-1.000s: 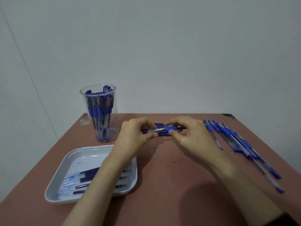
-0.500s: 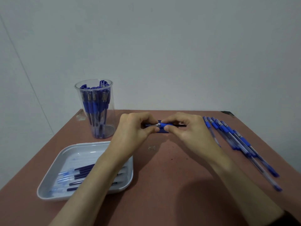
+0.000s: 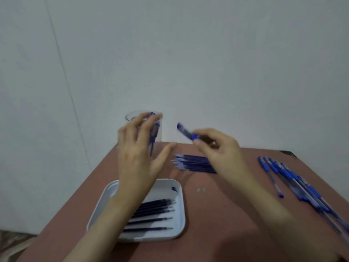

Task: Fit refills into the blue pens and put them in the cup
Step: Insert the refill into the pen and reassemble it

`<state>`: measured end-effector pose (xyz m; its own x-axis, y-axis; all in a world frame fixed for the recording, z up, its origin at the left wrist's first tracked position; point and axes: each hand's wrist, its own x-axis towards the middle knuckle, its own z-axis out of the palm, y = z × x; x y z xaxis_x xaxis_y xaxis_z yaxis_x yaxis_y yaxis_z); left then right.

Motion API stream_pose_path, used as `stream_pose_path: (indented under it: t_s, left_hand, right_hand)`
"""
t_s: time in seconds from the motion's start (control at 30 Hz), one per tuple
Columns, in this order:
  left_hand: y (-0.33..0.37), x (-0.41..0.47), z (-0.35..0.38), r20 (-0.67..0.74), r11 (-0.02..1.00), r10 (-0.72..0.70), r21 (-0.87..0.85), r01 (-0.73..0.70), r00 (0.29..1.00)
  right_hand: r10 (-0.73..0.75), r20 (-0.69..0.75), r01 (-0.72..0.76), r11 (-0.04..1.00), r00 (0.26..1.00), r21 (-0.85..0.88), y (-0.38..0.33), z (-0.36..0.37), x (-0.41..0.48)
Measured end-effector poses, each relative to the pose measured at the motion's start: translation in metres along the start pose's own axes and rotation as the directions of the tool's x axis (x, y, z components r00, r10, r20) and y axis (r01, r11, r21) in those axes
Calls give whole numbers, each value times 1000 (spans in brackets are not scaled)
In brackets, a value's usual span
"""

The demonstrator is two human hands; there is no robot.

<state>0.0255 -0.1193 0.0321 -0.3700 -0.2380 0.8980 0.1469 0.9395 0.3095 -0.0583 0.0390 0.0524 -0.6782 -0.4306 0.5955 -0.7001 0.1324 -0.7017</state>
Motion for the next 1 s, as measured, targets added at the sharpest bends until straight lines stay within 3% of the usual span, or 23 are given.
stream_pose_path:
  t_s: [0.1,0.2,0.3,0.57,0.73,1.0]
  left_hand:
    - [-24,9,-3,-28,981,-186,-57,185,982]
    - [-41,7,4,120,910,-372,-150,387,921]
    - [-50,6,11,224,870,-404,-203,448,887]
    - [-67,3,18,251,839,-394,-294,457,884]
    - [-68,5,19,251,834,-390,-312,456,886]
    - [-67,5,19,249,835,-399,-301,462,883]
  right_hand:
    - [-38,-86,53,983,996,178,-42,9,41]
    - [-83,-150,129,936,985,326,-76,23,76]
    - [-74,-129,117,922,989,369,-85,46,99]
    - [93,140,-89,995,986,-33,-53,94,105]
    - [76,146,-59,992,986,-115,-53,99,107]
    - [85,245,19,919,966,-394,-50,95,113]
